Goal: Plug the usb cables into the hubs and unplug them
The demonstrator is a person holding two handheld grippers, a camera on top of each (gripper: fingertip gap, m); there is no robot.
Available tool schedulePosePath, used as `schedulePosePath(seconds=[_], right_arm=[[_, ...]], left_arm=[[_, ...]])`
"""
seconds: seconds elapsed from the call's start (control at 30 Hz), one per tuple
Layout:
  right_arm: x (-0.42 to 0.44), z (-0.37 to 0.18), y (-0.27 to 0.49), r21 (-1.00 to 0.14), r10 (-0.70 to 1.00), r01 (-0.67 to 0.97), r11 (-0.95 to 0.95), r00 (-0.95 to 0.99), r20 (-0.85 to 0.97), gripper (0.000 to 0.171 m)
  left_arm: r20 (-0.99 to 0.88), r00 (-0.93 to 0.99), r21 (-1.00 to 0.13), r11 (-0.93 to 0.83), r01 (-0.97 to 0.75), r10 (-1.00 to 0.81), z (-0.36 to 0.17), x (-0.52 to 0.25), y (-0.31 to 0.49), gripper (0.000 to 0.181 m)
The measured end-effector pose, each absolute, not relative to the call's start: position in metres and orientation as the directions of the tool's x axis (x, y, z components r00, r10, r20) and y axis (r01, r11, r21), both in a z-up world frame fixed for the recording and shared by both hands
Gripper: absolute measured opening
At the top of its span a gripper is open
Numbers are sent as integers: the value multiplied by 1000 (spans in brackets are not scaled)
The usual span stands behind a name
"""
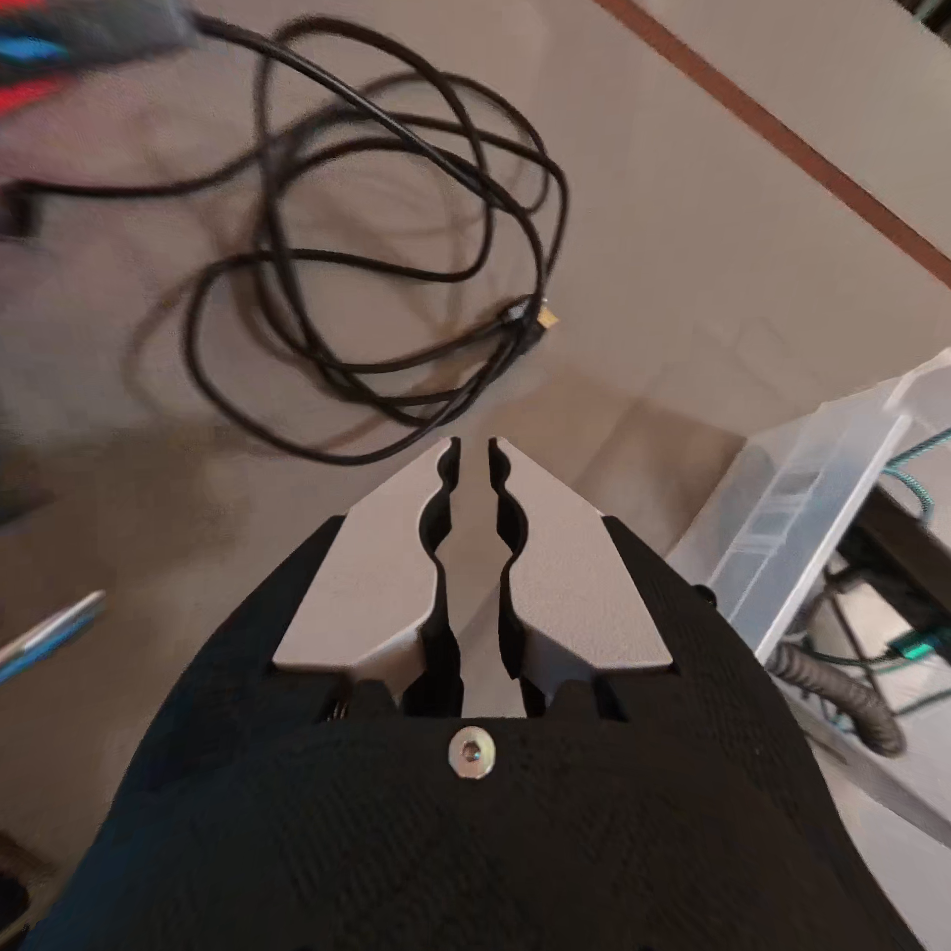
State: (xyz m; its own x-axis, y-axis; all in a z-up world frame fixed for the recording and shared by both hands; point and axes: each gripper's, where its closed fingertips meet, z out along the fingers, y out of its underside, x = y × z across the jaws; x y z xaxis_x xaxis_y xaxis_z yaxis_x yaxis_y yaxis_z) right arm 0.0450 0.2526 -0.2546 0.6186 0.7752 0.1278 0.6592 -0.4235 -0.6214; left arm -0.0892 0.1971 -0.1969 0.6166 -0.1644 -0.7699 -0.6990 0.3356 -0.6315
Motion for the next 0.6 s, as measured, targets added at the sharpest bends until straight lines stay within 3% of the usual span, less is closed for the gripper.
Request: schedulePosePath(seconds=[0.03,0.1,0.2,0.4,0.53,0.6], right_arm=[[44,-259,263,-587,764,685,-433,624,165,8],[42,-267,285,-539,743,709,-454,636,211,2],[35,-293,304,-455,733,690,-563,671,111,2],[30,-313,324,-413,694,634,-654,720,7,3],[18,-301,290,-413,689,578,-704,695,-202,25],[22,-307,273,-374,693,597,-709,689,-213,33]], left_arm=[[-757,633,-644,349,-681,-160,-194,-89,196,8],[-733,661,-668,349,-657,-159,-191,-93,197,8],[-705,690,-699,328,-635,-167,-192,-100,201,8],[-687,708,-715,319,-622,-162,-190,-101,202,8],[-687,708,-715,320,-621,-163,-190,-98,199,8],[-687,707,-716,322,-619,-167,-191,-96,197,8]])
